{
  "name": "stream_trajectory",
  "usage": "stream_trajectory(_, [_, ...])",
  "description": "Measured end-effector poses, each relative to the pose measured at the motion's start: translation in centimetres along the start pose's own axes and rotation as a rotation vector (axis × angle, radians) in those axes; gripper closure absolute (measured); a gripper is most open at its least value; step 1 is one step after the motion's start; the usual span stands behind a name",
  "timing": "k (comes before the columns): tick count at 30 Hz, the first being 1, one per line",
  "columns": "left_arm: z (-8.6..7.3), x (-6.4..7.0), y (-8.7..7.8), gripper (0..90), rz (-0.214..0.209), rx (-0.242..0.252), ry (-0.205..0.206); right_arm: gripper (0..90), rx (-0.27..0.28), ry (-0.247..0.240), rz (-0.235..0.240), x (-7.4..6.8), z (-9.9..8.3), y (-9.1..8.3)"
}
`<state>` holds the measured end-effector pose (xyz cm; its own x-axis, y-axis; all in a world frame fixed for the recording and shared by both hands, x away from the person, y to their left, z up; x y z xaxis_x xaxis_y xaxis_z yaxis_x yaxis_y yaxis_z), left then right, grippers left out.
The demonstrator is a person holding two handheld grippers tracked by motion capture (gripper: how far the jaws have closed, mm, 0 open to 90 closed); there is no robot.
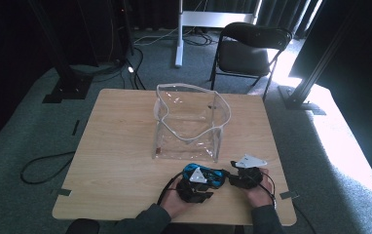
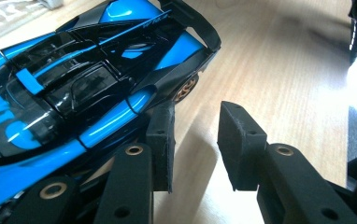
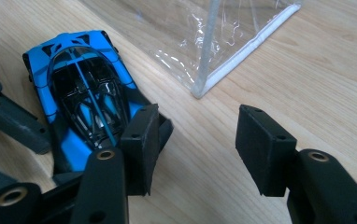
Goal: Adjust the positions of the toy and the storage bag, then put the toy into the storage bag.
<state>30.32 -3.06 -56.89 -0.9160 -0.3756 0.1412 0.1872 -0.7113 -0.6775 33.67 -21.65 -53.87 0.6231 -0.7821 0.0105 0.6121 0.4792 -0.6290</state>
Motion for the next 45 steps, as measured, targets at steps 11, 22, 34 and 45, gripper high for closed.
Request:
stream_trajectory(11, [-1.0, 0.0, -2.0, 58.6, 0.058, -0.039, 0.021, 47.4, 0.007, -0.005, 0.021, -0.1, 0.0, 0.0])
stream_trajectory(22, [-3.5, -2.7, -4.8, 57.5, 0.165, -0.045, -0.008, 47.4, 0.01, -0.011, 0.06, -0.4, 0.2, 0.1])
stream_trajectory(34, [-3.1, -3.6, -4.4, 58.3, 0.16, -0.014, -0.032, 46.6, 0.016, -0.012, 0.051, -0.1, 0.2, -0.1])
stream_trajectory(45, [-4.6, -4.6, -6.6, 53.0, 0.221, -0.01, -0.041, 41.3, 0.029, -0.04, 0.12, -0.6, 0.5, -0.2])
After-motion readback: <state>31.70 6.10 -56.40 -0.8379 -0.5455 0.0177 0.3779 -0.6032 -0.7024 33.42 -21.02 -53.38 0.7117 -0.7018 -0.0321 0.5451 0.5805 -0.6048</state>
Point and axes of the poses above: each handheld gripper's, and its own axes: y roughly forward along the jaws, z roughly out of its top, x roughly to its right, the point moved 4 cm from there along y, roughly forward along the jaws, and after that the axes turned 4 degrees about y, right-handed, at the moved point
